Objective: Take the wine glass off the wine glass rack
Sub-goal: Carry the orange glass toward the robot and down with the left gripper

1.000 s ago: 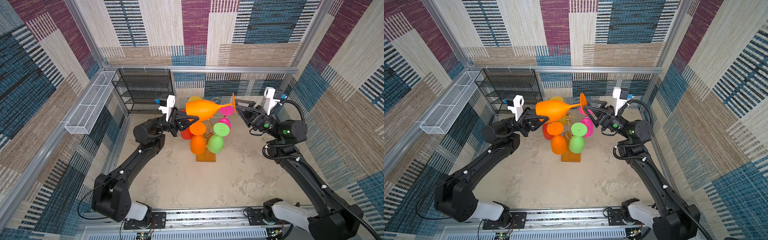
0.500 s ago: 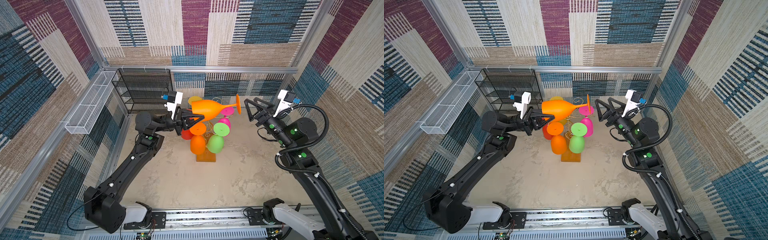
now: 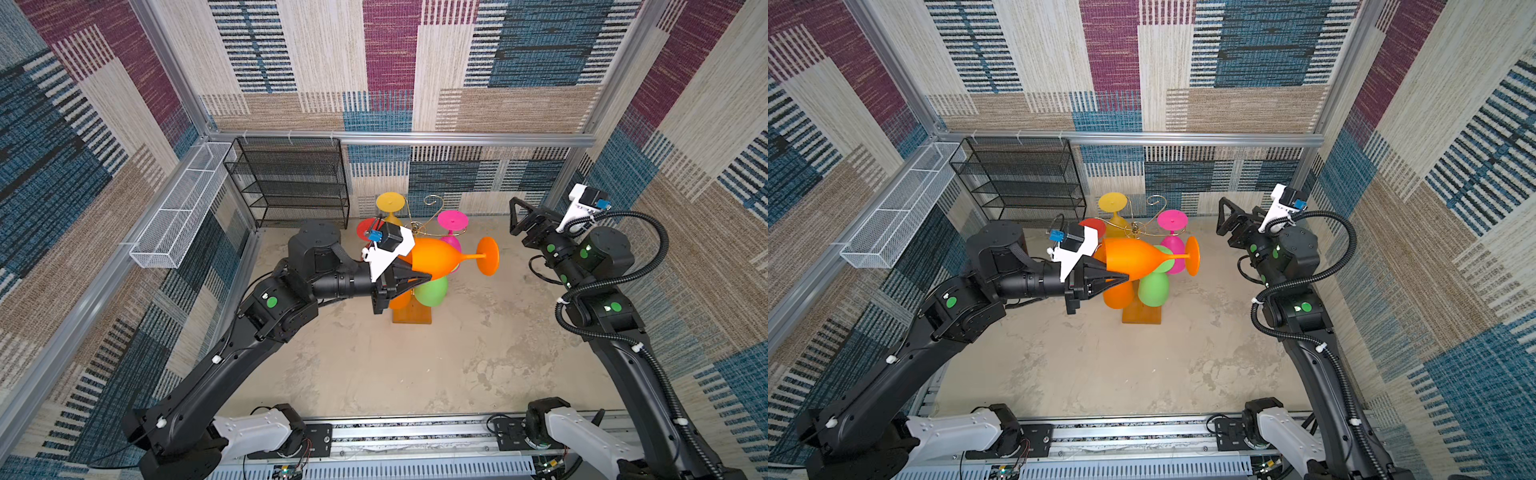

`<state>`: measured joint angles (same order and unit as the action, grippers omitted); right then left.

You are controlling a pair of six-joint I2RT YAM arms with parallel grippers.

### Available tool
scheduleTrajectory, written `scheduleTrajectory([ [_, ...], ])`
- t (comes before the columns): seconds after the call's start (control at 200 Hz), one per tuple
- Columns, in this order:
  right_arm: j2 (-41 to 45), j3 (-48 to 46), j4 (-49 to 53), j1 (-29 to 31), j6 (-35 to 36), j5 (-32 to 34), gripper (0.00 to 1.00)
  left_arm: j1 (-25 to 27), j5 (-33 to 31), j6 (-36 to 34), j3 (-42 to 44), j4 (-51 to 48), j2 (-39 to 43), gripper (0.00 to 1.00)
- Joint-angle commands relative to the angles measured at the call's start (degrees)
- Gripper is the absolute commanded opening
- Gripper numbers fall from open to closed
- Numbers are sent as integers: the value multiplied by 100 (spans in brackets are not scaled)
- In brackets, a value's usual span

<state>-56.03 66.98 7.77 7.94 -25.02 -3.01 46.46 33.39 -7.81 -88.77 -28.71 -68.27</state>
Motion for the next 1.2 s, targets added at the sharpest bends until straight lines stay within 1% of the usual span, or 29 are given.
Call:
scheduleTrajectory([
  [0.0,-64,-1,171,-114,39,46,98,511,-1545,-926,-198,-1644,-78,0],
  [0.15,-118,-82,181,-245,15,24,98,1202,-2232,-1239,-327,-2423,-376,0],
  [0.351,-214,-139,163,-326,-3,-114,98,2014,-3310,-1258,-694,-3509,-1192,0],
  [0.451,-249,-176,133,-346,-3,-155,98,2261,-3707,-1240,-870,-4026,-1620,0],
  [0.531,-290,-190,102,-364,-21,-229,98,2309,-3988,-1138,-977,-4327,-1959,0],
  [0.746,-399,-228,77,-399,-14,-330,98,2315,-4142,-926,-865,-4599,-2635,0],
  [0.876,-431,-255,62,-421,-12,-395,97,2316,-4083,-899,-782,-4644,-2949,0],
  [1.192,-369,-328,24,-444,-39,-508,97,2315,-3790,-1032,-699,-4678,-3190,0],
])
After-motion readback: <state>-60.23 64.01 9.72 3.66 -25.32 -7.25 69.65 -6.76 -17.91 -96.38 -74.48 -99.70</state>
